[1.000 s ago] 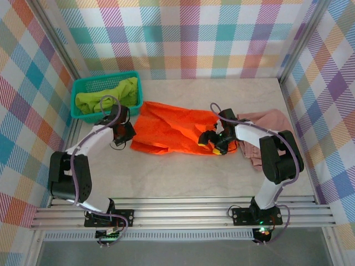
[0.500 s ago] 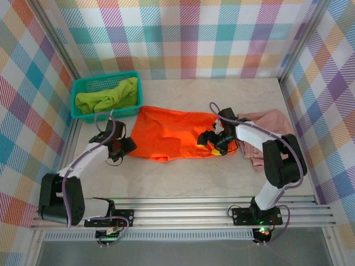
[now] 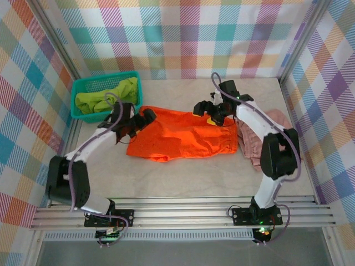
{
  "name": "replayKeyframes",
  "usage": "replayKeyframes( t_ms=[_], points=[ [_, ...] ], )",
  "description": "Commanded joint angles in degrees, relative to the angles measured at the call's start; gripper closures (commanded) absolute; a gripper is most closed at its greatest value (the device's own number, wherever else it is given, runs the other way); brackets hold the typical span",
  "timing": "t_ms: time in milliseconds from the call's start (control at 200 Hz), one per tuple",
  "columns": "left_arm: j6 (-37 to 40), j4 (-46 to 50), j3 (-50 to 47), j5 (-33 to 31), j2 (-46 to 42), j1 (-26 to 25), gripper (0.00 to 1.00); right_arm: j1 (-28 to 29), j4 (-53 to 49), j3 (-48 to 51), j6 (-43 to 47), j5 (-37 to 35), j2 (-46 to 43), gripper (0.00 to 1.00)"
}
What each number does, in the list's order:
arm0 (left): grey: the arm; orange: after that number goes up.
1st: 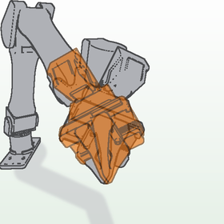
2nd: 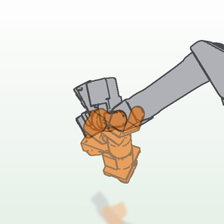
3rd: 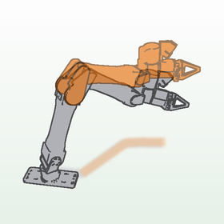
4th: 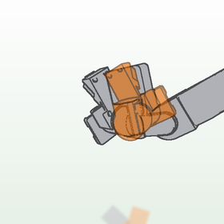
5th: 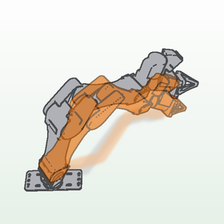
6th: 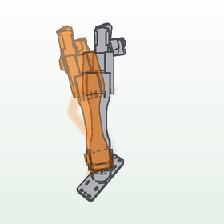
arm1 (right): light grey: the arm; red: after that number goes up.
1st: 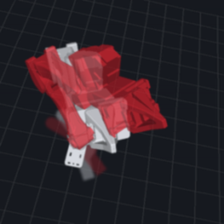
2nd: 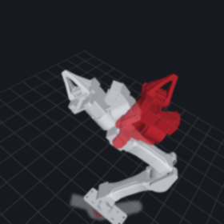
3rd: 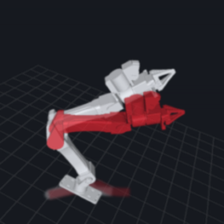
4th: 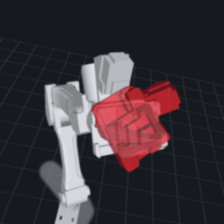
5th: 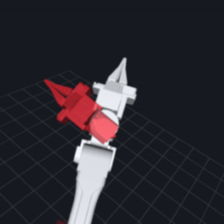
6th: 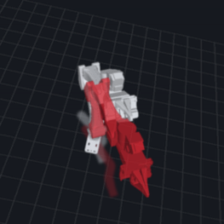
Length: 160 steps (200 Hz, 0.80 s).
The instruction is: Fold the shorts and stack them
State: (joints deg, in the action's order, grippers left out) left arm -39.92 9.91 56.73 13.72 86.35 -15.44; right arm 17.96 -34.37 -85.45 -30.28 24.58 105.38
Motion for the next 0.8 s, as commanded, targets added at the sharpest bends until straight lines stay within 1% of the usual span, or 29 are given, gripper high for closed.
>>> replayKeyframes(
  t_ms=[0, 180, 280, 380, 485, 560, 740, 795],
  points=[
    [-1.72, -7.8, -2.61, 0.84, 4.09, -2.83, 0.01, -0.62, -0.96, -4.22, 1.55, 0.05, 6.03, 0.13],
    [-2.72, -12.57, -9.76, -2.03, 7.6, -4.07, 0.01, -0.59, -0.29, -10.22, 0.95, 1.89, 14.2, 0.12],
    [-3.88, -14.01, -14.84, -3.19, 6.25, -4.18, 0.01, -0.73, -1.2, -13.32, 1.06, 1.45, 17.69, 0.12],
    [-4.91, -14.13, -20.59, -5.12, 3.11, -4.33, 0.01, -1.25, -1.88, -15.36, 0.62, 0.64, 20.55, 0.12],
    [-5.9, -13.93, -27.08, -6.82, -1.56, -4.5, 0.01, -1.44, -1.55, -16.4, -0.28, 0.9, 22.66, 0.13],
    [-6.24, -11.68, -30.92, -8.3, -5.63, -4.51, 0.01, -1.44, -1.05, -16.67, -1.38, 2.2, 23.68, 0.13],
    [-7.17, 0.06, -36.95, -13.41, -19.2, -4.43, 0.0, 0.26, 0.42, -13.86, -2.33, 4.19, 22.86, 0.12],
    [-8.14, 3.46, -37.71, -13.8, -24.11, -4.29, 0.0, 1.18, 0.62, -13.06, -1.82, 4.52, 22.24, 0.12]
  ],
)
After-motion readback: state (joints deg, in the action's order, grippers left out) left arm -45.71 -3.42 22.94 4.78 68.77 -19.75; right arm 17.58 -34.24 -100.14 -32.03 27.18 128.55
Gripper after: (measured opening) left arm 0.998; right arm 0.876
